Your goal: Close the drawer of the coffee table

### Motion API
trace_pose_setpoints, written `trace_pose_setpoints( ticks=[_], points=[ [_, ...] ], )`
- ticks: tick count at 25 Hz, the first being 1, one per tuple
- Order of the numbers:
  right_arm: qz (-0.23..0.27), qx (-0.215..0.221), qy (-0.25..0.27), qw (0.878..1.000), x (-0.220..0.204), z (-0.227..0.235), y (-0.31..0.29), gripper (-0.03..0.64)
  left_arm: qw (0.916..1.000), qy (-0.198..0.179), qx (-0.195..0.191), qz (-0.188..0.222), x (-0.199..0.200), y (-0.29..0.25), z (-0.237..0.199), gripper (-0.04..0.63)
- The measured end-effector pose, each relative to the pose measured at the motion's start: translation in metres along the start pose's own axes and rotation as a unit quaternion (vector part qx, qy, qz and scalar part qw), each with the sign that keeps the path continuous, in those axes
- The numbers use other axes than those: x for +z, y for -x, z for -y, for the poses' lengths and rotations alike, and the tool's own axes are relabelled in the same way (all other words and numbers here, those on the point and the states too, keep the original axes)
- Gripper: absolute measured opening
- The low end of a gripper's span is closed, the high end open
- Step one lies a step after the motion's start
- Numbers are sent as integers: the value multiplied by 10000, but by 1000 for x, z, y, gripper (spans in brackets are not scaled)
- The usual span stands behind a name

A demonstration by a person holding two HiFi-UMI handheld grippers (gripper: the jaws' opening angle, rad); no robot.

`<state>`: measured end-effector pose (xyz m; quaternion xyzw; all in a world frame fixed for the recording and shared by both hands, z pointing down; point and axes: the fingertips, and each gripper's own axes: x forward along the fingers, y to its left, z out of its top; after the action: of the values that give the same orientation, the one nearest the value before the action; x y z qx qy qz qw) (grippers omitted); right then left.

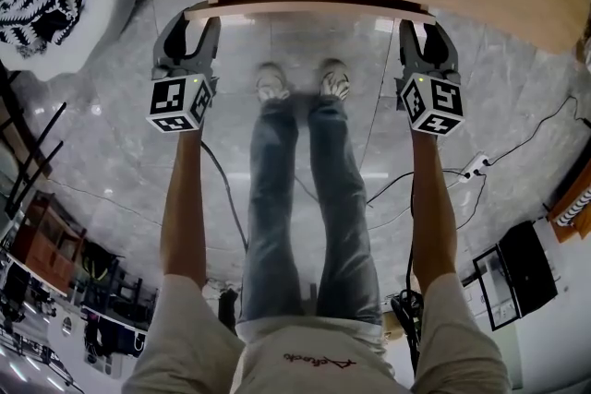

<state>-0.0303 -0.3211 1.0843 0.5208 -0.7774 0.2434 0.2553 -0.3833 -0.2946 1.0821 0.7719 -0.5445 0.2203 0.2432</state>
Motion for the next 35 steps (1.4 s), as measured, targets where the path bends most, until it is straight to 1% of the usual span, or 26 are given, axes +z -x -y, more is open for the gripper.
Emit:
trace_pose_setpoints(
  ticks=[5, 9, 12, 16, 19, 20, 22, 23, 24, 25, 26, 28, 29, 32, 35],
  points=[
    [186, -117, -54, 9997, 20, 10, -22, 155, 9999, -7, 59, 92, 20, -24, -10, 199],
    [337, -300, -217, 9987, 29, 13, -32, 152, 9998, -3, 118, 141, 31, -38, -19, 199],
    [415, -431, -296, 9978, 30, 14, -32, 153, 9998, -12, 87, 152, 34, -40, -19, 199],
    [404, -405, -234, 9981, 31, 13, -32, 153, 9998, -49, 64, 160, 35, -38, -19, 199],
    [369, -416, -173, 9983, 29, 16, -32, 150, 9997, -42, 119, 194, 33, -38, -19, 196],
    [351, -466, -167, 9982, 29, 18, -30, 135, 9997, -59, 161, 193, 33, -36, -19, 192],
    [282, -550, -138, 9980, 26, 19, -22, 55, 9995, -166, 240, 121, 30, -29, -16, 189],
    [236, -537, -102, 9982, 23, 17, -18, 41, 9994, -248, 235, 53, 26, -25, -13, 188],
    [188, -491, -55, 9986, 20, 14, -13, 30, 9992, -343, 187, -26, 23, -20, -7, 149],
    [148, -429, -2, 9990, 18, 10, -8, 6, 9989, -438, 118, -100, 19, -15, -1, 127],
    [126, -362, 48, 9993, 16, 6, -4, 5, 9985, -516, 52, -153, 15, -10, 6, 119],
    [139, -237, 111, 9996, 16, -3, 4, 5, 9980, -605, -46, -179, 12, 0, 19, 33],
    [156, -178, 122, 9996, 17, -7, 8, 5, 9978, -630, -97, -168, 11, 4, 26, 0],
    [213, -13, 136, 9997, 21, -20, 18, 5, 9974, -657, -262, -135, 10, 17, 44, 2],
    [316, 102, 200, 9992, 34, -27, 31, 5, 9975, -629, -327, -23, 23, 28, 59, 0]
  ],
)
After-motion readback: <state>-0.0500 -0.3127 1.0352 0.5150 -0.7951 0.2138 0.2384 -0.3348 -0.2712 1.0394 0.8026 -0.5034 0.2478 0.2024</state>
